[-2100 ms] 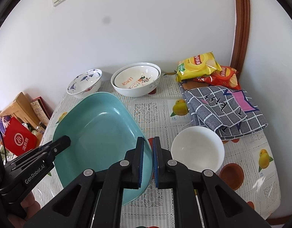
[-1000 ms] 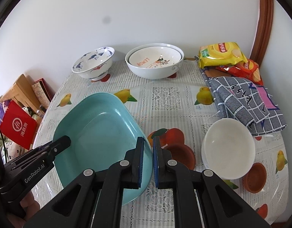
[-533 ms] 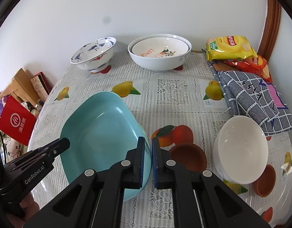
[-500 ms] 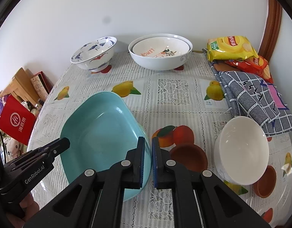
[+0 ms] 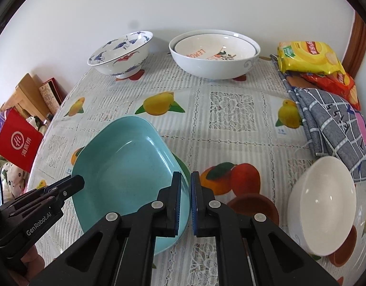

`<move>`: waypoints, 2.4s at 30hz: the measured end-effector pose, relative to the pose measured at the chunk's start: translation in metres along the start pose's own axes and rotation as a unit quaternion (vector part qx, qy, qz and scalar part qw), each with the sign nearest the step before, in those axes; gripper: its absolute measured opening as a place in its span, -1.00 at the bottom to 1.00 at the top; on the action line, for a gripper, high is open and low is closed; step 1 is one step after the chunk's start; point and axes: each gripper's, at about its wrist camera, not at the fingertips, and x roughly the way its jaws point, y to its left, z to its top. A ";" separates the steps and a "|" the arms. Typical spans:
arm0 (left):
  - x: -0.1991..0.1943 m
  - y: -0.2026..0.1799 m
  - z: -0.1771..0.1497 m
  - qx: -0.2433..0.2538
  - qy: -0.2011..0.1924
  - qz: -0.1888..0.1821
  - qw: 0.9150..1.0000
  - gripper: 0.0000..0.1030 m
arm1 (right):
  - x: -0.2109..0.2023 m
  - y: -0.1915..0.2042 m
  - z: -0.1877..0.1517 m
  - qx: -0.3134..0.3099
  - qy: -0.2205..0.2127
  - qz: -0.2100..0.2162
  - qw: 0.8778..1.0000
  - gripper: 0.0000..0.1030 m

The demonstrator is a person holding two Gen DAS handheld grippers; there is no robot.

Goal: Organize plates and bowls
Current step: 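Carry the teal plate with both grippers over the green plate, then lower the teal plate onto the green plate and open both grippers, then reach both grippers toward the small brown clay bowls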

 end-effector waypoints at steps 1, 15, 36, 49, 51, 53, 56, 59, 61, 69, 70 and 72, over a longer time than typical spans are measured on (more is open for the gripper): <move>0.002 0.000 0.001 0.000 0.002 0.000 1.000 -0.80 | 0.003 0.001 0.002 -0.008 0.002 -0.002 1.000 -0.84; 0.010 -0.003 0.004 0.003 0.016 -0.002 1.000 -0.80 | 0.024 0.004 0.009 -0.050 0.010 -0.032 0.998 -0.79; -0.031 -0.006 -0.010 0.023 0.005 -0.001 1.000 -0.55 | -0.024 0.000 -0.002 -0.027 -0.028 -0.047 0.998 -0.51; -0.072 -0.075 -0.034 0.076 -0.031 -0.023 0.996 -0.21 | -0.115 -0.057 -0.036 0.035 -0.099 -0.065 0.992 0.04; -0.076 -0.088 -0.039 0.086 -0.036 -0.028 0.995 -0.20 | -0.126 -0.070 -0.043 0.046 -0.104 -0.071 0.991 0.11; -0.079 -0.100 -0.044 0.093 -0.037 -0.036 0.994 -0.18 | -0.136 -0.085 -0.051 0.056 -0.111 -0.078 0.989 0.13; -0.082 -0.117 -0.051 0.104 -0.040 -0.039 0.993 -0.11 | -0.148 -0.105 -0.062 0.071 -0.118 -0.088 0.987 0.14; -0.082 -0.134 -0.058 0.116 -0.037 -0.046 0.991 -0.09 | -0.159 -0.126 -0.075 0.089 -0.125 -0.099 0.983 0.25; -0.082 -0.142 -0.063 0.120 -0.037 -0.050 0.991 -0.09 | -0.164 -0.139 -0.084 0.099 -0.131 -0.107 0.981 0.29; -0.069 -0.158 -0.075 0.122 -0.026 -0.047 0.991 -0.08 | -0.166 -0.185 -0.113 0.136 -0.120 -0.136 0.974 0.29; -0.066 -0.160 -0.076 0.122 -0.024 -0.044 0.991 -0.08 | -0.165 -0.191 -0.117 0.143 -0.119 -0.141 0.972 0.29; -0.060 -0.160 -0.077 0.120 -0.019 -0.040 0.992 -0.08 | -0.161 -0.201 -0.124 0.156 -0.115 -0.147 0.970 0.29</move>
